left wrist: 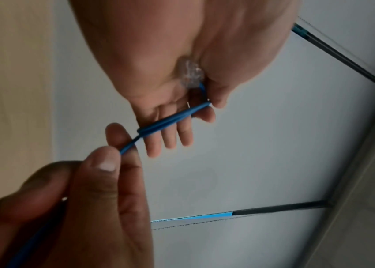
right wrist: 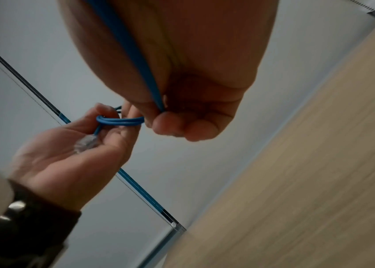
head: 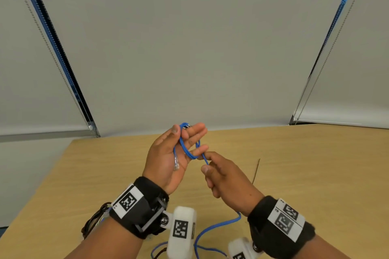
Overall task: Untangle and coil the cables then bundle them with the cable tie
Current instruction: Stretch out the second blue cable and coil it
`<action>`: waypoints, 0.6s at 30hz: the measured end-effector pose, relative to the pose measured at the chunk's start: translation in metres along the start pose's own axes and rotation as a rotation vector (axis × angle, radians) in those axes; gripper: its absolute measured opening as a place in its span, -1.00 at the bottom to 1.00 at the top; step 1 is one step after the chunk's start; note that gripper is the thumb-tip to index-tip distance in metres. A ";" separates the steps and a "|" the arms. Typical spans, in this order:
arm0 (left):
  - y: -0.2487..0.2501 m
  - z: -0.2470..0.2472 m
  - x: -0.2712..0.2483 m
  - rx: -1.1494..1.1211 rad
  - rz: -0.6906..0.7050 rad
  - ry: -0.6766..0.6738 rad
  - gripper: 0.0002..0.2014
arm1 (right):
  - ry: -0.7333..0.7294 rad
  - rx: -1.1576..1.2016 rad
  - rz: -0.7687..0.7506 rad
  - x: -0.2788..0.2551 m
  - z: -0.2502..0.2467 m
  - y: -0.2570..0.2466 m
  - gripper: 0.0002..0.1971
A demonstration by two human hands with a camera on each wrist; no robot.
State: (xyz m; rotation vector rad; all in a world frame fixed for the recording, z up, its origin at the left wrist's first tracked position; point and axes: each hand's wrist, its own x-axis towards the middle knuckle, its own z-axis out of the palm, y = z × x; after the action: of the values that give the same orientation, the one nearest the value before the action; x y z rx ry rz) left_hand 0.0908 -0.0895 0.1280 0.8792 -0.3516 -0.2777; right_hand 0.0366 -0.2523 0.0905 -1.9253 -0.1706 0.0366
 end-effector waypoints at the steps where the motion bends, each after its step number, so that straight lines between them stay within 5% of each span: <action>1: 0.000 -0.002 0.003 0.029 0.048 0.040 -0.69 | -0.016 -0.011 0.025 0.000 0.001 -0.001 -0.78; 4: 0.007 -0.012 0.016 0.198 0.184 0.145 -0.76 | -0.094 -0.035 0.093 -0.005 0.008 -0.001 -0.79; 7: 0.015 -0.025 0.023 0.657 0.273 0.167 -0.79 | -0.148 -0.023 0.133 -0.014 0.015 -0.005 -0.75; 11: 0.001 -0.042 0.019 1.331 0.234 -0.039 -0.74 | -0.079 -0.048 0.072 -0.013 -0.001 -0.025 -0.87; 13: -0.008 -0.042 0.011 1.362 0.130 -0.114 -0.62 | -0.013 -0.111 0.027 -0.006 -0.018 -0.035 -0.83; 18: -0.012 -0.025 -0.002 0.954 -0.160 -0.243 -0.61 | 0.136 -0.133 -0.027 0.010 -0.056 -0.040 -0.84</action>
State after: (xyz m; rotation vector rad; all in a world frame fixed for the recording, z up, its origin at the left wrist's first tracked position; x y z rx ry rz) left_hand 0.0982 -0.0788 0.1033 1.8247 -0.6614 -0.3704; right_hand 0.0488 -0.2892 0.1488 -2.0501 -0.1094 -0.1265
